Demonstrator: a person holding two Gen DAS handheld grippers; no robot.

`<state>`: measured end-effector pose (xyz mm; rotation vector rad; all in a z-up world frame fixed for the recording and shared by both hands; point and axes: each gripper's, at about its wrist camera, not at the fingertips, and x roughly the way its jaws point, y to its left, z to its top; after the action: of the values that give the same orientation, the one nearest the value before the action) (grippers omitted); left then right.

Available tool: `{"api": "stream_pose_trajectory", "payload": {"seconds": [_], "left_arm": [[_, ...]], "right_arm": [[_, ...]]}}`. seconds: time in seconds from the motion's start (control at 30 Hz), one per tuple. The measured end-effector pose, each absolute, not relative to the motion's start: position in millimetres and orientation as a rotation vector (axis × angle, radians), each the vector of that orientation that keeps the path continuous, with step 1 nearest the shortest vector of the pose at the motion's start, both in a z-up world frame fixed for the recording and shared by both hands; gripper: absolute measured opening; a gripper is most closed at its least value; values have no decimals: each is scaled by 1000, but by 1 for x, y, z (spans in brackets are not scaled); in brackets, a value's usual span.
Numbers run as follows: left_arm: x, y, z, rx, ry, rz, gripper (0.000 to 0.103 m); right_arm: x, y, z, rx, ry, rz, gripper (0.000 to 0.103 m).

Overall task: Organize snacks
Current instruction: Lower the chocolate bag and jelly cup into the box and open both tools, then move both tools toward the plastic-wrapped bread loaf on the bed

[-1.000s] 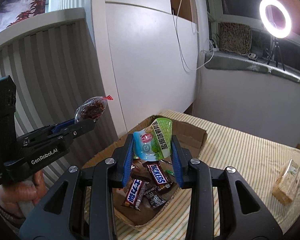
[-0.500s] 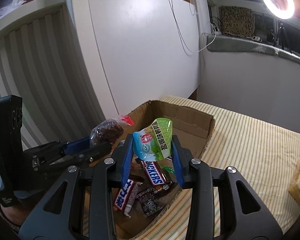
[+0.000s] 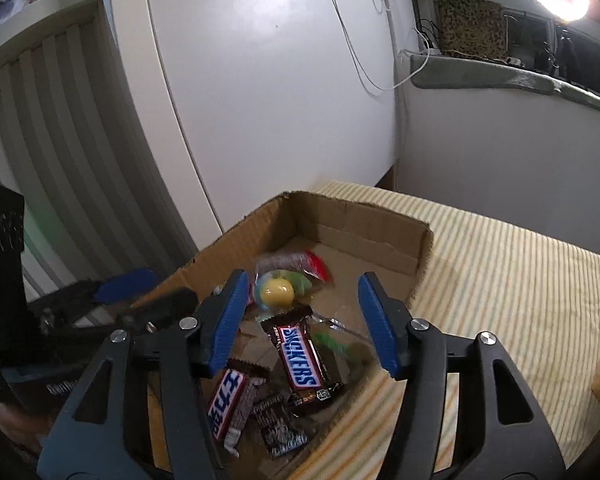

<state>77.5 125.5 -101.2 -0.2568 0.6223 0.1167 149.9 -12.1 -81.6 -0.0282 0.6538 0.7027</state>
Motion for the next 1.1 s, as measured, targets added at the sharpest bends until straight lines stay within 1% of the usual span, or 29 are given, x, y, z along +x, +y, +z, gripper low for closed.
{"api": "stream_pose_trajectory", "payload": {"seconds": [0.03, 0.07, 0.2, 0.3, 0.33, 0.5, 0.63, 0.8, 0.83, 1.1], "left_arm": [[76, 125, -98, -258, 619, 129, 70], [75, 126, -96, -263, 614, 132, 71], [59, 123, -85, -268, 588, 129, 72], [52, 120, -78, -262, 573, 129, 73], [48, 120, -75, -261, 564, 132, 74], [35, 120, -67, -254, 541, 150, 76], [30, 116, -64, -241, 533, 159, 76], [23, 99, -51, -180, 499, 174, 77], [21, 94, -47, -162, 489, 176, 80], [26, 43, -41, -57, 479, 127, 80]], "right_arm": [[145, -14, -80, -29, 649, 698, 60], [141, -16, -77, -29, 645, 696, 60], [124, -21, -64, -36, 614, 687, 60], [114, -26, -54, -33, 588, 681, 68], [111, -28, -52, -32, 582, 680, 69], [97, -33, -44, -35, 565, 673, 70], [88, -44, -41, -15, 540, 637, 89], [80, -68, -41, 13, 509, 577, 99], [79, -74, -42, 26, 511, 570, 99], [72, -146, -59, 122, 520, 498, 99]]}}
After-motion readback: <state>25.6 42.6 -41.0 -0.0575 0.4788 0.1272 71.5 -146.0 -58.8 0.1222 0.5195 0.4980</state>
